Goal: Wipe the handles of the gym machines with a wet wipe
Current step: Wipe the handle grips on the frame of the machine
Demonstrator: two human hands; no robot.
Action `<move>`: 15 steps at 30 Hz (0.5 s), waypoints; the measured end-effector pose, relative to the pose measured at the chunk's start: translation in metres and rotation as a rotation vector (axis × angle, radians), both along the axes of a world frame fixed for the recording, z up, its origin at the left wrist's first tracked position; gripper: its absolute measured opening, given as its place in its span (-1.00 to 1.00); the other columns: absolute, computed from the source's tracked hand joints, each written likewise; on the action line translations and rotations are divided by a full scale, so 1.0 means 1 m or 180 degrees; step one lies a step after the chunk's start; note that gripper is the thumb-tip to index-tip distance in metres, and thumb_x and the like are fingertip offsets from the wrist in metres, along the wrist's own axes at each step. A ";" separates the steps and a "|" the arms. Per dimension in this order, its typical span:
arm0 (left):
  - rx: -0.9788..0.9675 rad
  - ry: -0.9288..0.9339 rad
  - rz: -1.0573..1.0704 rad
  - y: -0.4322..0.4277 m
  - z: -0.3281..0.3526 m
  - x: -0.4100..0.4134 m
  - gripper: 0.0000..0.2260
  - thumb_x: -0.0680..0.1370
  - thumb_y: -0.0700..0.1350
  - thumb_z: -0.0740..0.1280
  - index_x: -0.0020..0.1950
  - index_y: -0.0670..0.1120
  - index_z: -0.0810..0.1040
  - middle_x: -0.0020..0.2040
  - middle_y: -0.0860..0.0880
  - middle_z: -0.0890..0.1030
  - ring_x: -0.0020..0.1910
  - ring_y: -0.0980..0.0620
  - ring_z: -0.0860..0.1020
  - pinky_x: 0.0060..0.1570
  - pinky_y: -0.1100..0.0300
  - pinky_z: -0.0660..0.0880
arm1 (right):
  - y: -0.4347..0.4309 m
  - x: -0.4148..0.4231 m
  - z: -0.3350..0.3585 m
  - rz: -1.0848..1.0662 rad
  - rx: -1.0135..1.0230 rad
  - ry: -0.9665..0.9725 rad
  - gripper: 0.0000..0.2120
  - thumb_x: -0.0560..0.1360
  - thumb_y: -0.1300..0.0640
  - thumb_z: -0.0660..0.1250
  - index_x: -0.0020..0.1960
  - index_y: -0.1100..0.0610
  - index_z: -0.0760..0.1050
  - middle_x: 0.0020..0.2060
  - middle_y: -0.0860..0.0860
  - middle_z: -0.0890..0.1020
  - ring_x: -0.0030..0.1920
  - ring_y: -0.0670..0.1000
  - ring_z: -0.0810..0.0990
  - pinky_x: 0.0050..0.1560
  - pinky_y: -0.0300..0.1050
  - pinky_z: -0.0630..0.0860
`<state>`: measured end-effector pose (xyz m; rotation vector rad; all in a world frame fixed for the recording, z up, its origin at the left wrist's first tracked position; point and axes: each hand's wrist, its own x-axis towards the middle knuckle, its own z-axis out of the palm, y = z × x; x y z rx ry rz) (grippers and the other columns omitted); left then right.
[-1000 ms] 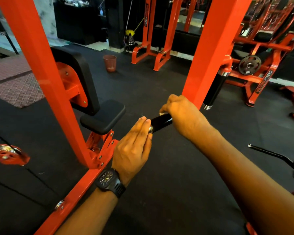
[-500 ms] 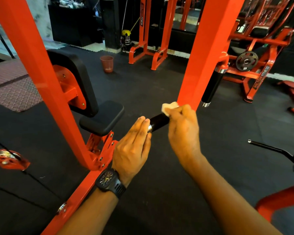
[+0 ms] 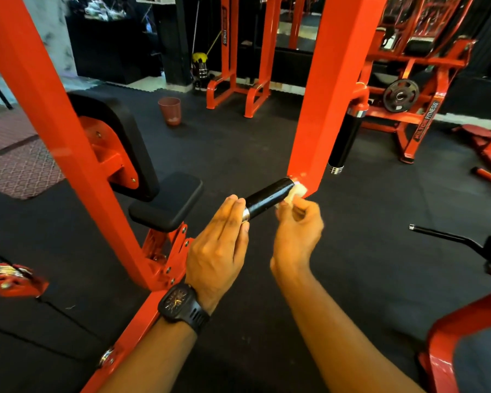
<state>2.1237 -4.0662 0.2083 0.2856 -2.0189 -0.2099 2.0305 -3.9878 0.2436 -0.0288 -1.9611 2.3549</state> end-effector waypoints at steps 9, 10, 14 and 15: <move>0.0013 -0.0034 -0.0030 -0.003 -0.001 0.002 -0.68 0.65 -0.19 0.32 0.39 -0.24 0.52 0.38 -0.16 0.54 0.39 0.00 0.50 0.36 0.22 0.42 | -0.007 0.025 0.003 0.0645 -0.1015 -0.0503 -0.85 0.60 0.26 0.33 0.16 0.16 0.47 0.01 0.13 0.66 0.02 -0.01 0.70 0.00 -0.17 0.62; 0.0026 -0.0030 -0.0016 -0.004 -0.001 0.003 -0.68 0.65 -0.18 0.32 0.39 -0.24 0.52 0.38 -0.16 0.54 0.39 0.01 0.50 0.36 0.22 0.43 | -0.004 0.027 0.000 0.0596 -0.0849 -0.0252 -0.90 0.60 0.23 0.34 0.11 0.14 0.49 -0.04 0.09 0.67 -0.01 -0.01 0.69 -0.01 -0.15 0.62; 0.0025 -0.0068 -0.0034 -0.002 0.001 0.003 -0.68 0.65 -0.18 0.32 0.39 -0.24 0.52 0.38 -0.16 0.54 0.39 0.01 0.49 0.37 0.23 0.42 | 0.003 0.014 0.002 0.0218 0.0109 0.0860 -0.83 0.62 0.18 0.33 0.14 -0.02 0.61 0.00 -0.01 0.62 0.03 -0.07 0.62 0.07 -0.11 0.58; 0.0030 -0.0061 -0.0055 -0.002 0.001 0.003 -0.68 0.65 -0.19 0.32 0.39 -0.24 0.51 0.38 -0.17 0.54 0.39 0.00 0.49 0.38 0.22 0.41 | 0.004 0.017 0.002 0.0311 0.0430 0.1300 -0.80 0.61 0.21 0.33 0.17 0.02 0.63 0.03 0.00 0.59 0.06 -0.09 0.60 0.08 -0.18 0.54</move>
